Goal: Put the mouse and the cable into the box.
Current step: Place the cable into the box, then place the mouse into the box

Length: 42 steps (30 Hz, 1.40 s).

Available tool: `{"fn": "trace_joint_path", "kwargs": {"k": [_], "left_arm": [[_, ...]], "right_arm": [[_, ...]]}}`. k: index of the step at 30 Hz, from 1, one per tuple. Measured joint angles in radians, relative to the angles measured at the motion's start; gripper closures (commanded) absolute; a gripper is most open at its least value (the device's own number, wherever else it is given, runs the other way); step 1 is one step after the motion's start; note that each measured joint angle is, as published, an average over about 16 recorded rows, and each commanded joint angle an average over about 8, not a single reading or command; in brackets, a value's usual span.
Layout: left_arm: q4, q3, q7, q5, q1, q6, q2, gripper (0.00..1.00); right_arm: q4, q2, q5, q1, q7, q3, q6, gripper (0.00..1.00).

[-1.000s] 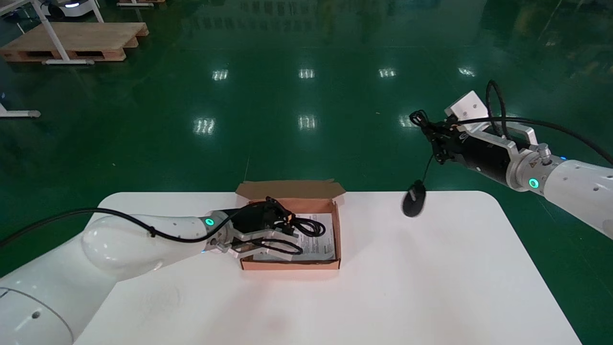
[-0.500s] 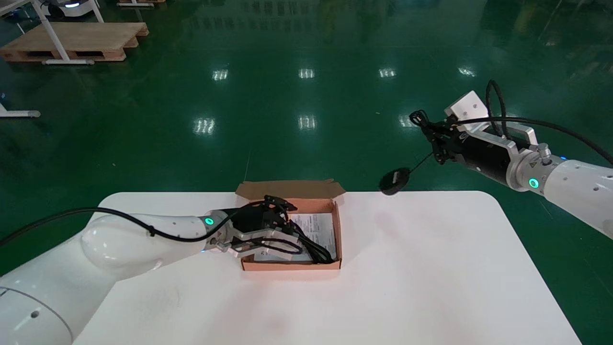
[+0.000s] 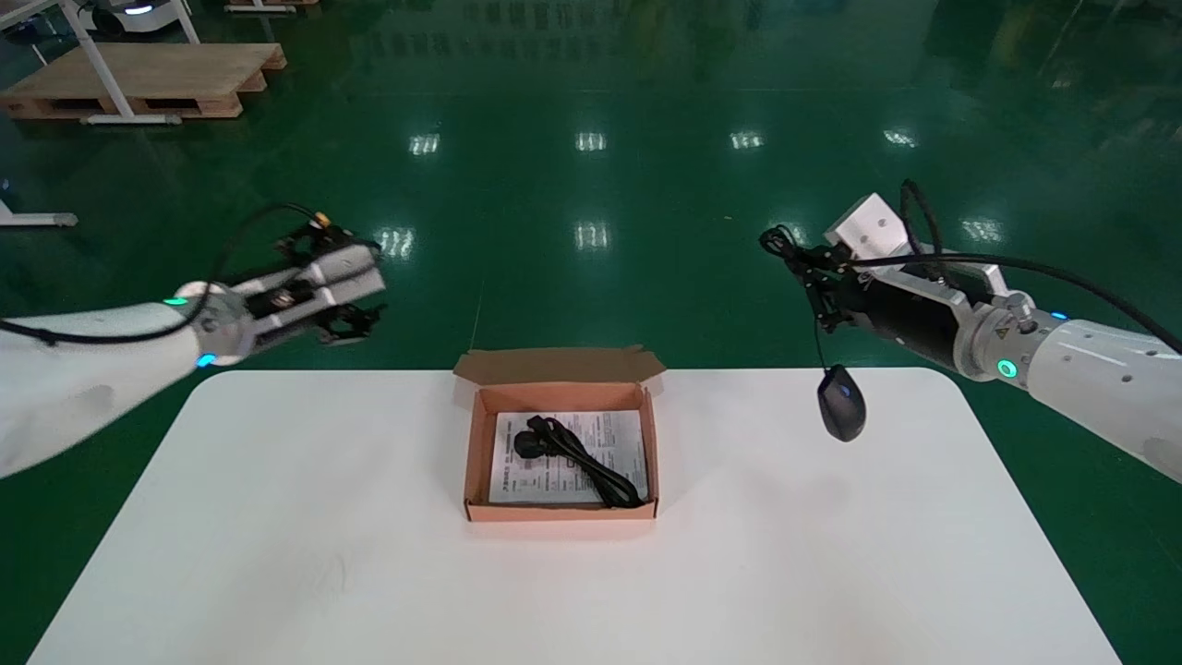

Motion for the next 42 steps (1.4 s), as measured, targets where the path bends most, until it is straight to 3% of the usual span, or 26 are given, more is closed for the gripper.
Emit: {"fn": "trace_joint_path", "kwargs": {"k": [8, 18, 27, 35, 42], "left_arm": [[-0.024, -0.015, -0.076, -0.012, -0.005, -0.022, -0.065, 0.00], [-0.074, 0.005, -0.139, 0.017, 0.010, -0.033, -0.084, 0.00], [-0.111, 0.024, -0.196, 0.046, 0.019, -0.041, -0.096, 0.00], [-0.140, 0.041, -0.245, 0.072, 0.026, -0.048, -0.106, 0.00], [-0.162, 0.054, -0.284, 0.094, 0.030, -0.054, -0.114, 0.00]], "right_arm": [[0.082, -0.046, 0.012, -0.017, 0.030, -0.022, -0.045, 1.00], [0.297, -0.144, 0.012, -0.090, 0.075, -0.089, -0.114, 1.00], [0.432, -0.213, -0.035, -0.156, 0.090, -0.153, -0.125, 1.00], [0.423, -0.252, -0.066, -0.152, 0.100, -0.164, -0.078, 1.00], [0.362, -0.287, -0.086, -0.155, 0.058, -0.206, 0.016, 1.00]]}}
